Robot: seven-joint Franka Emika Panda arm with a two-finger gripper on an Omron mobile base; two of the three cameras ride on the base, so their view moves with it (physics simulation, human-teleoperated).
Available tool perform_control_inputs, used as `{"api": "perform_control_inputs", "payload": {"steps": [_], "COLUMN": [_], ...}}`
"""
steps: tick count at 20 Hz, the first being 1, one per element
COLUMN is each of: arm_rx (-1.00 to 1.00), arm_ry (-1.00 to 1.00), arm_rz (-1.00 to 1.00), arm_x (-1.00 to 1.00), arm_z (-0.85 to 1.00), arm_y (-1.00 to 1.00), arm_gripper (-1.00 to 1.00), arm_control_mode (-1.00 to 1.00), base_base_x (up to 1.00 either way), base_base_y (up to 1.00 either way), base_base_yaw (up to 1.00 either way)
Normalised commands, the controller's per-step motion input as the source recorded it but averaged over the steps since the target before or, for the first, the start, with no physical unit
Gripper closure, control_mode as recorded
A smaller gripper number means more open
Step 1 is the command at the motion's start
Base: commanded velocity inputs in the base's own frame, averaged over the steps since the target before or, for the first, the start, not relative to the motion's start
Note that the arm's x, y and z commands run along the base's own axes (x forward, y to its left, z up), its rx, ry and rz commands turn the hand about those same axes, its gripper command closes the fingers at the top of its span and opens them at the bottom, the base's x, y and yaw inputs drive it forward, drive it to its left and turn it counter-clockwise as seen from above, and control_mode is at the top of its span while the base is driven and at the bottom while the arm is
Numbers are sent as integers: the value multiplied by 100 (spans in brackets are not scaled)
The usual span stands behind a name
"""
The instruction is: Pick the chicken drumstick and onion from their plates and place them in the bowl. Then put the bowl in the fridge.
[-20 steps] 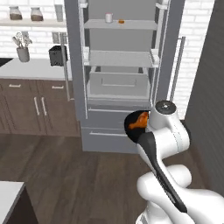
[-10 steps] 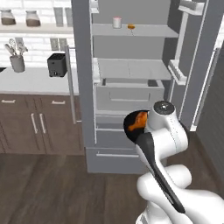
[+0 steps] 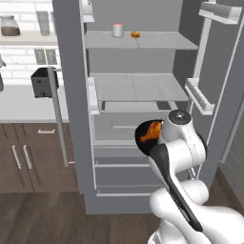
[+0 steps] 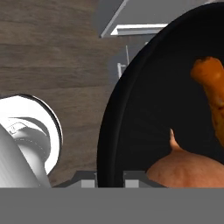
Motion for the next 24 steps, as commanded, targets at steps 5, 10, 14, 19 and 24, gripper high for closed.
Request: {"api": "perform_control_inputs", "payload": {"steps": [5,10,14,19,24], "arm_rx": [0,0,0,0,0], "arm_ry": [0,0,0,0,0], "arm_rz": [0,0,0,0,0], "arm_x": [0,0,0,0,0], "arm_z": [0,0,0,0,0], "arm_y": [0,0,0,0,0], "arm_gripper": [100,100,100,100,100], "arm_control_mode": [100,100,100,100,100], "base_base_x": [39,50,72,46,3], "base_base_y": [4,17,24,10,2], "base_base_yaw": [-3,-1,-2,0,0]}}
